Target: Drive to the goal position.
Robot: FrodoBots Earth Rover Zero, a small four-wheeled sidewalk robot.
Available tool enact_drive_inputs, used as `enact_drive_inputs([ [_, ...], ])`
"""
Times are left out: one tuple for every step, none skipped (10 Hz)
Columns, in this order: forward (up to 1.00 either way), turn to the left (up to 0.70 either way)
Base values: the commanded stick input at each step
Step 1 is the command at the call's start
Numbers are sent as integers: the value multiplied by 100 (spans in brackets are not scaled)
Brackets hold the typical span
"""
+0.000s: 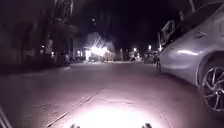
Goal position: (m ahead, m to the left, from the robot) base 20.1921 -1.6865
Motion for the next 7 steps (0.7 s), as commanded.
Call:
enact_drive_inputs([
  [85,-9],
  [85,-34],
  [85,-34],
  [85,-34],
  [85,-34],
  [85,-34],
  [85,-34],
])
